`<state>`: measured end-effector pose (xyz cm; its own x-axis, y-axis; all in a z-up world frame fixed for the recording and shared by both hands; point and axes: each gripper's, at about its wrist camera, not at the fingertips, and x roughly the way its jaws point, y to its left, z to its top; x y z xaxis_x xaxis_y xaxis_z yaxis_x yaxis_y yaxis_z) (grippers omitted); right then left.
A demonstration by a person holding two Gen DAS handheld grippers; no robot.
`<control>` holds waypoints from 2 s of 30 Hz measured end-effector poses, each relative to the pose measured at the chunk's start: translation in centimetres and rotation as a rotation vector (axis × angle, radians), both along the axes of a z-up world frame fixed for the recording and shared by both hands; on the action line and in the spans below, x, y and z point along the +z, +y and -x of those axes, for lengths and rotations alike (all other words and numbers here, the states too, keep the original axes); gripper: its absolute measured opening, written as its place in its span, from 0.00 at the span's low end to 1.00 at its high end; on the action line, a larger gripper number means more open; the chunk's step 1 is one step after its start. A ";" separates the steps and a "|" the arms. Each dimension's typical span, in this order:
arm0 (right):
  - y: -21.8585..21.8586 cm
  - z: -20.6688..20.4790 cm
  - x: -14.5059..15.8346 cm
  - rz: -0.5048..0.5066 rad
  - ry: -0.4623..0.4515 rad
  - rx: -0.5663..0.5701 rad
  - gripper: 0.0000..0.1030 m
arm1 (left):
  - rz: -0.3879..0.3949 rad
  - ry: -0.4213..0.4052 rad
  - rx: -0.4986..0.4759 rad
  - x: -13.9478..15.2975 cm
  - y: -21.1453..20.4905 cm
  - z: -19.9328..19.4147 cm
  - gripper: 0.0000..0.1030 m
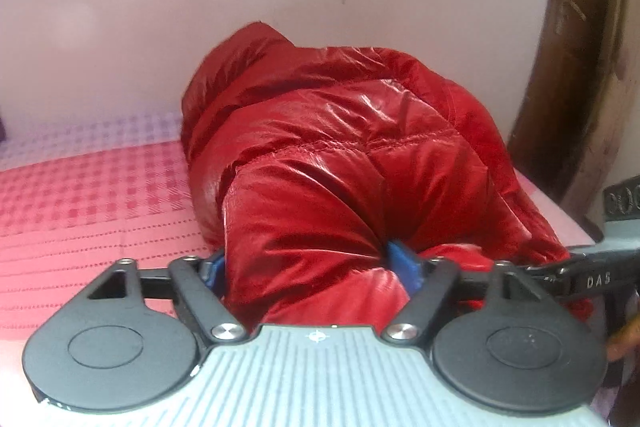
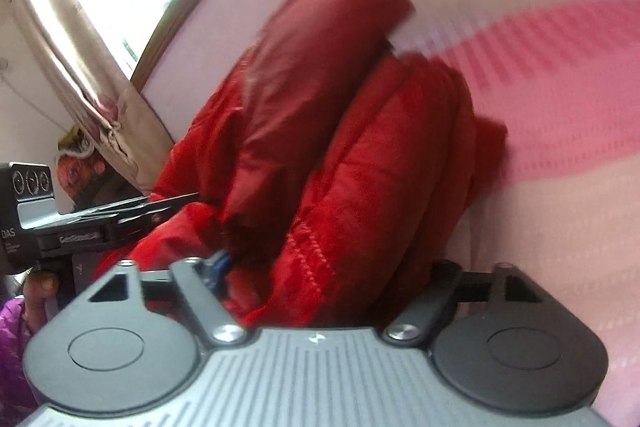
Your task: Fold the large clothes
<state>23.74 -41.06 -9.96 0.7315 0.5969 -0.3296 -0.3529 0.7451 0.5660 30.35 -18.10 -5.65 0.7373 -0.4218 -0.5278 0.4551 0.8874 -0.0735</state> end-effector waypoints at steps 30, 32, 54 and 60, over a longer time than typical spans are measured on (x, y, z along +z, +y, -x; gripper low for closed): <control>20.1 -4.0 6.4 0.000 -0.189 0.198 0.59 | 0.029 -0.133 0.427 5.4 17.9 5.3 0.54; 22.2 -4.6 6.8 0.001 -0.200 0.216 0.59 | 0.026 -0.138 0.462 5.9 19.6 5.1 0.54; 31.4 -8.4 3.9 0.027 -0.153 0.329 0.60 | -0.022 -0.114 0.585 4.1 27.1 4.4 0.56; 31.9 -8.7 3.3 0.053 -0.134 0.314 0.71 | -0.026 -0.123 0.586 3.4 27.6 4.3 0.66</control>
<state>32.48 -9.17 -6.68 0.5541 0.7841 -0.2797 -0.6381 0.6158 0.4622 26.05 9.46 -2.22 0.8996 0.0851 -0.4283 -0.1065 0.9940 -0.0261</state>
